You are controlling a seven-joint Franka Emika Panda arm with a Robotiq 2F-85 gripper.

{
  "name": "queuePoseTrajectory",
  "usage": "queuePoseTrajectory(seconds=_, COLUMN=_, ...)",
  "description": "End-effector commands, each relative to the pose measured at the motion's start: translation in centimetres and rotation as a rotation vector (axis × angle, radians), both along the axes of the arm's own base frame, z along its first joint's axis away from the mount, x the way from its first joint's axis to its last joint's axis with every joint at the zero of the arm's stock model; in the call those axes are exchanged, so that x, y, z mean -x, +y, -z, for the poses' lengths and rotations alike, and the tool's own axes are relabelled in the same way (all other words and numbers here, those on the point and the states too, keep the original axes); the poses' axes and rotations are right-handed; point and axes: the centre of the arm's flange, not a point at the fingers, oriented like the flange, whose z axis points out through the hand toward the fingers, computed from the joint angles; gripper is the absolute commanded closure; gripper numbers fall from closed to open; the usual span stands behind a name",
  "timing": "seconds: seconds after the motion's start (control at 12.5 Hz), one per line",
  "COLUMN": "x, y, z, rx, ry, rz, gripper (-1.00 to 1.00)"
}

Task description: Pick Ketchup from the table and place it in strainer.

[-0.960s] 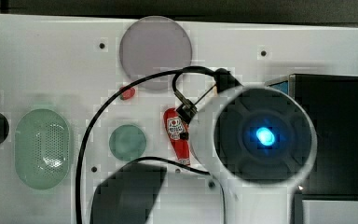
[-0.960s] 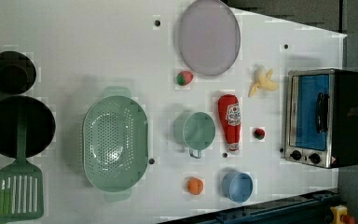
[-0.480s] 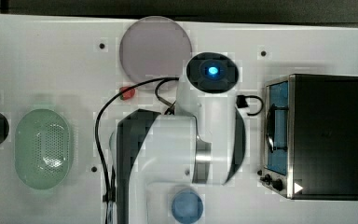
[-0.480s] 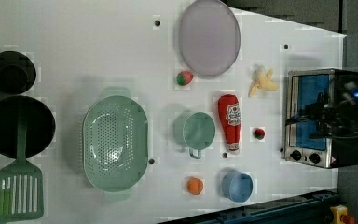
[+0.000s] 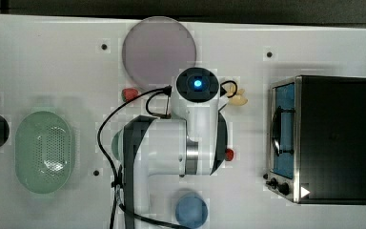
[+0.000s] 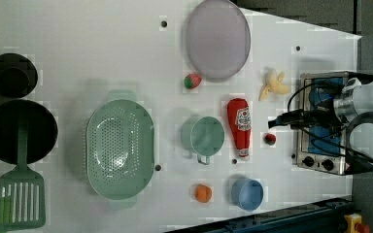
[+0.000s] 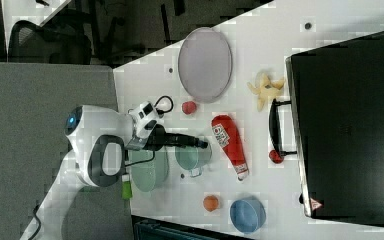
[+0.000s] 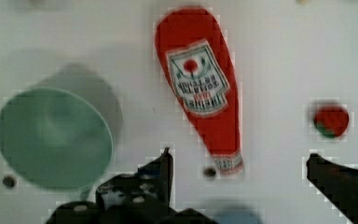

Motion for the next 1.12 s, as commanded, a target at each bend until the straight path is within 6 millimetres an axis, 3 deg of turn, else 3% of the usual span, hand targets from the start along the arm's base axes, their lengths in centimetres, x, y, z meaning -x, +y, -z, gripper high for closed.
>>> queuePoseTrajectory(seconds=0.08, x=0.8, y=0.1, z=3.5, rx=-0.033, ry=-0.048, rz=-0.142, gripper=-1.00)
queuePoseTrajectory(seconds=0.56, x=1.8, y=1.1, z=10.8, rx=-0.036, ry=-0.092, rz=-0.165, gripper=-1.00)
queuePoseTrajectory(seconds=1.12, x=2.3, y=1.8, z=16.6, rx=-0.017, ry=-0.088, rz=-0.253, gripper=-1.00)
